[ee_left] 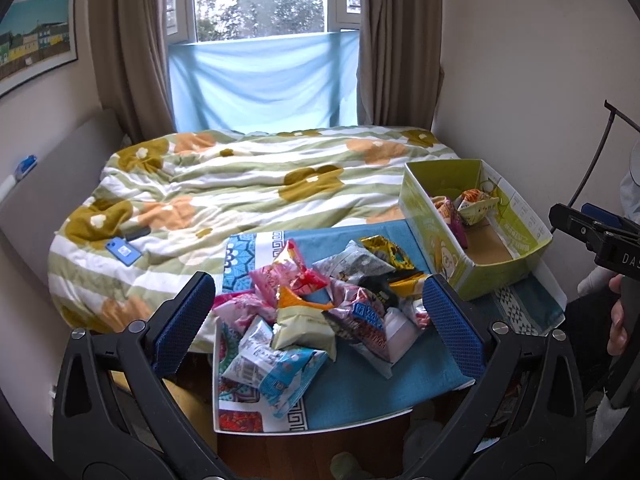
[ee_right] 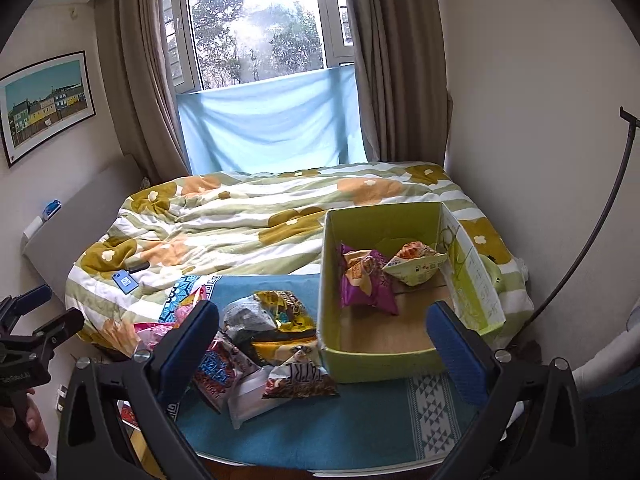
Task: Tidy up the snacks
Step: 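Withdraw both tools from the box back toward the snack pile, then grasp the blue-white bag with the left tool while the right tool grasps the red-blue bag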
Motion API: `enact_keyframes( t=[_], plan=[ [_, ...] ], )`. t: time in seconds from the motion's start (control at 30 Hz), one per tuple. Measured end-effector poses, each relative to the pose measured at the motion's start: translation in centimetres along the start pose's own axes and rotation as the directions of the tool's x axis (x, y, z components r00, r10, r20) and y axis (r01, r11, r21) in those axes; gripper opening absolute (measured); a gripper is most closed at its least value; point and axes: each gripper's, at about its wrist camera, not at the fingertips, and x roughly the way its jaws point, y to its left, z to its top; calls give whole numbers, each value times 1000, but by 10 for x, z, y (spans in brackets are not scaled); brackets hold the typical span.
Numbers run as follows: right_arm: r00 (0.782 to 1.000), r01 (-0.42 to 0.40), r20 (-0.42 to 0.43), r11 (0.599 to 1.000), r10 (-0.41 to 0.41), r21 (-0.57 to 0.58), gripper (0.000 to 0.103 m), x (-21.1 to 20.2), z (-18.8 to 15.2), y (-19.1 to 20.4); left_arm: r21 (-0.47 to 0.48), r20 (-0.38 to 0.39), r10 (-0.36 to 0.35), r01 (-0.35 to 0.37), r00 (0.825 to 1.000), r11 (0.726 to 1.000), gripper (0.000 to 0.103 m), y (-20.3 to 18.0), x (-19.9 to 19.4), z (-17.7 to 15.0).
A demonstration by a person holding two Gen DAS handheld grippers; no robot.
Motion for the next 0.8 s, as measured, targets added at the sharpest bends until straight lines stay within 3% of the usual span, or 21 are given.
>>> enact_keyframes(
  t=[0.3,0.8],
  plan=[
    [999,-39,-30,999,39,0,103,11,-33,57,23,-75,-9,11,997,1000,103,37,25,-50],
    [970,-122,-216,992,111,-40,103,111,-88,103,222,-209,86,-38,974,974,103,38,140,-137]
  ],
)
